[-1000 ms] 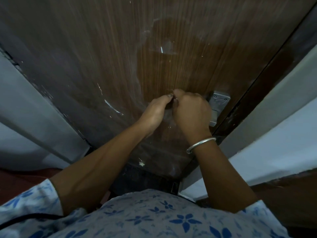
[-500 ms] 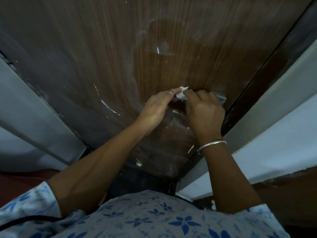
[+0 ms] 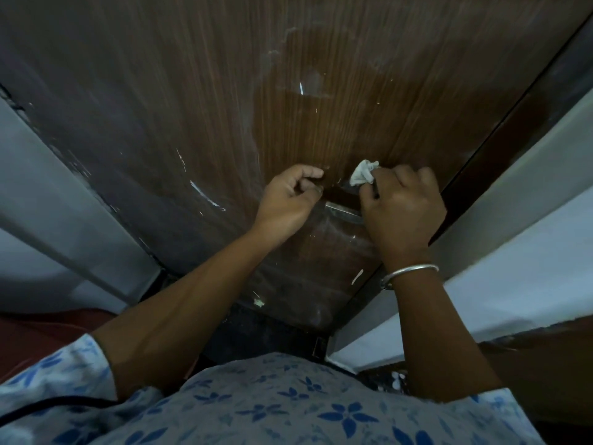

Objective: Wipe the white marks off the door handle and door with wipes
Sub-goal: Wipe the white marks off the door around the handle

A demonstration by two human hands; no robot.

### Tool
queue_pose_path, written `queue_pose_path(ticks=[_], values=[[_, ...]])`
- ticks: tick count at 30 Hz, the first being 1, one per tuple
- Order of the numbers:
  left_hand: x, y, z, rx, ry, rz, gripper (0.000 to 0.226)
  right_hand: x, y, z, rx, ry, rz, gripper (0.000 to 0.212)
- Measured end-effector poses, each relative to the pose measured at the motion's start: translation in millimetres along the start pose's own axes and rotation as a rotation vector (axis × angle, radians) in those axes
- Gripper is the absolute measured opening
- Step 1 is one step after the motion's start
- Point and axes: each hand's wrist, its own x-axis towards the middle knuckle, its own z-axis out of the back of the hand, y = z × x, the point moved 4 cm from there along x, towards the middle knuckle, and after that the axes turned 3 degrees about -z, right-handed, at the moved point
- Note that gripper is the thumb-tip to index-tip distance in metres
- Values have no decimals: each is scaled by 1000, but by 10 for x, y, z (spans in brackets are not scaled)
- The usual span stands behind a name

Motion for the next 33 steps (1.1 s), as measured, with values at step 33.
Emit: queue_pose_path(ticks=[33], values=[[-14,-272,-168,206,64,-149,35,-20,190,24,-16,278,-14,14]])
